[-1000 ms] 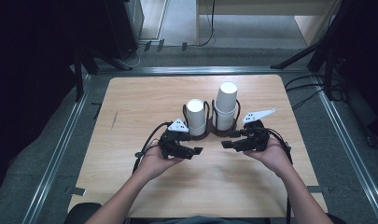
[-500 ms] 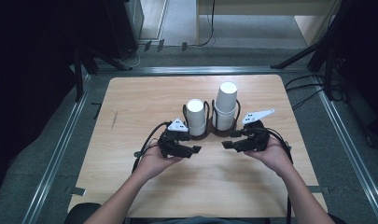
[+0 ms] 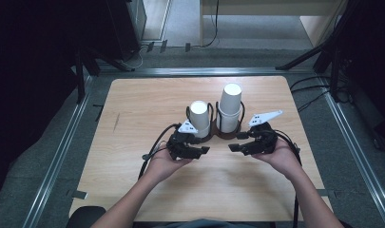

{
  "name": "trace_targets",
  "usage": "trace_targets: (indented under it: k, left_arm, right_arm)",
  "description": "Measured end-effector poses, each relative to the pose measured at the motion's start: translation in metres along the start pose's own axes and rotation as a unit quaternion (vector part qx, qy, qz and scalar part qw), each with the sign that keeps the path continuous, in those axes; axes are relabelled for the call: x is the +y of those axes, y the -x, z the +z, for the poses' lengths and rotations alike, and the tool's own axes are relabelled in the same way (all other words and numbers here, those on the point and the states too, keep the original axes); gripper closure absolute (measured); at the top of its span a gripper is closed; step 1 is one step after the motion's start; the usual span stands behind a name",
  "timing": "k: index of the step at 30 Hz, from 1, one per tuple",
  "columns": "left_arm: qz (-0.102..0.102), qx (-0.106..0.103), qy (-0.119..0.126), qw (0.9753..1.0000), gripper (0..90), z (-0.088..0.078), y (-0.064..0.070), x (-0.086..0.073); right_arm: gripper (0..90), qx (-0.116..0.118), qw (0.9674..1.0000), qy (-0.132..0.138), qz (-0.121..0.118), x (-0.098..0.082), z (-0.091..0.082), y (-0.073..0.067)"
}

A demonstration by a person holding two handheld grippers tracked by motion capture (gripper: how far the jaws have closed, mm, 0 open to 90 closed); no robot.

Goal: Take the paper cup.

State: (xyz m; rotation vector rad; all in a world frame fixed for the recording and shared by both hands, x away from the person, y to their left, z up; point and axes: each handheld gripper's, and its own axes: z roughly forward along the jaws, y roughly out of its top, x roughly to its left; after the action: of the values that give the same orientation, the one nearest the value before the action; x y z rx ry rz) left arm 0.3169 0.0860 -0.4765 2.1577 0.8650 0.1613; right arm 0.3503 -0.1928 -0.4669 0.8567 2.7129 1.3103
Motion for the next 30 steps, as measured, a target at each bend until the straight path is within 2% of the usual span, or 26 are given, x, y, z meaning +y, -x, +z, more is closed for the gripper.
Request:
trace_targets:
  k: [4,13,17,19,22,30]
  left_arm:
    - [0.004,-0.001,-0.005,1.0,54.1,0.005,0.003,0.005]
    - [-0.013,-0.02,0.004,0.9997,63.3,0.007,0.005,0.021]
    - [-0.014,-0.018,0.006,0.9997,68.4,0.01,0.007,0.031]
    - [-0.024,-0.024,0.009,0.9994,68.7,0.012,0.006,0.035]
    - [-0.035,-0.027,0.017,0.9989,73.8,0.015,0.007,0.04]
    - [-0.039,-0.018,0.021,0.9989,80.0,0.029,0.011,0.051]
  right_arm:
    - [37.7,0.0,1.0,0.007,0.004,0.001,-0.005,0.001]
    - [37.1,-0.004,0.9999,0.01,0.012,0.012,-0.018,0.004]
    - [36.7,-0.015,0.9997,0.013,0.013,0.016,-0.024,0.006]
    - [36.7,-0.019,0.9995,0.02,0.014,0.019,-0.029,0.007]
    - [36.0,-0.032,0.9992,0.022,0.012,0.026,-0.04,0.01]
    - [34.8,-0.038,0.999,0.022,0.013,0.04,-0.048,0.019]
